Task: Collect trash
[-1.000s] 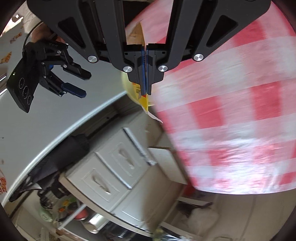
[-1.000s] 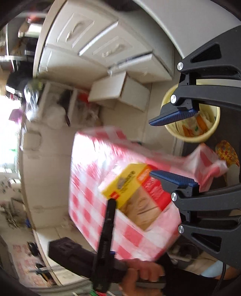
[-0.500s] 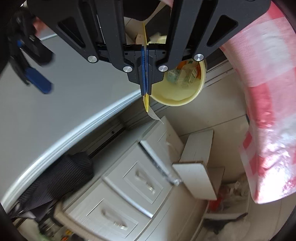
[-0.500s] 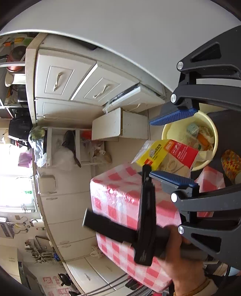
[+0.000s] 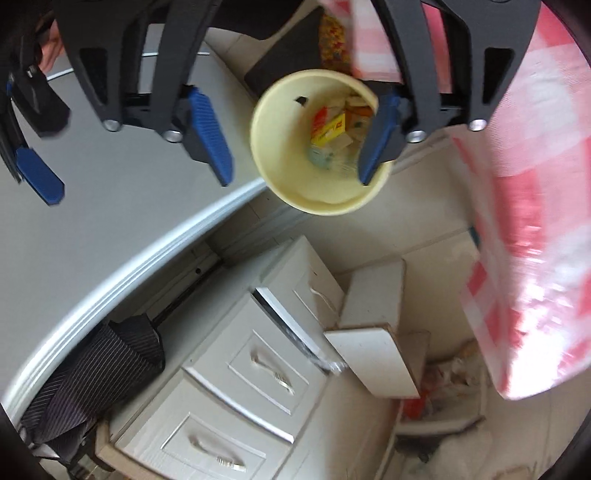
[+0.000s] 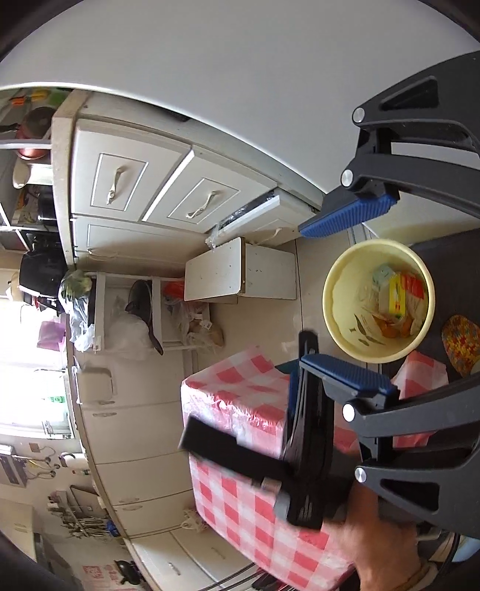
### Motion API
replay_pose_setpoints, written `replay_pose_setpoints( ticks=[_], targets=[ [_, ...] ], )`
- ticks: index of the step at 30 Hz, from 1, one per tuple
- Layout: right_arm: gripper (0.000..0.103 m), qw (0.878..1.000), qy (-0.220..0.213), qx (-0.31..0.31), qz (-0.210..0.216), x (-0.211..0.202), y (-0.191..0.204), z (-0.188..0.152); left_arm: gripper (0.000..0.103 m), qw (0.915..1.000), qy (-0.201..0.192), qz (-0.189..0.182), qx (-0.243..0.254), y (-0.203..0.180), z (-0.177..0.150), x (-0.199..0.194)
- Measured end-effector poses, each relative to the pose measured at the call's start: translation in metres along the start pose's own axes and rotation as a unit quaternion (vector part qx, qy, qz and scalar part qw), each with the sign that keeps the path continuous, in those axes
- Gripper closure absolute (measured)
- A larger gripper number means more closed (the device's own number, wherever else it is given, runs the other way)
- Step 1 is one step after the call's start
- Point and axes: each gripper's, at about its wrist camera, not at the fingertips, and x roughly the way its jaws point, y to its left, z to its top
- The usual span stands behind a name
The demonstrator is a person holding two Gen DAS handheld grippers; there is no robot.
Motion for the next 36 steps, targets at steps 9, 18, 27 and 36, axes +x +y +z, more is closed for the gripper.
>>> replay_pose_setpoints(
  ticks=[9, 18, 27, 36],
  targets=[
    [0.021, 0.999, -0.009, -0.02, -0.039, -0.003, 0.012, 0.005, 0.007, 0.9894, -0.093, 0.109, 0.024, 0.016, -0.017, -0.102],
    [0.012, 0.995, -0.03, 0.023, -0.093, -0.024, 0.007, -0.002, 0.007, 0.9702, -0.13, 0.179, 0.098, -0.008, -0.042, -0.168],
    [0.008, 0.99, -0.063, 0.053, -0.117, -0.048, 0.019, -0.005, 0.007, 0.963, -0.153, 0.197, 0.102, -0.016, -0.065, -0.218],
    [0.008, 0.982, -0.08, 0.093, -0.145, -0.083, 0.034, -0.017, 0.007, 0.9432, -0.178, 0.252, 0.122, -0.022, -0.094, -0.268]
  ],
)
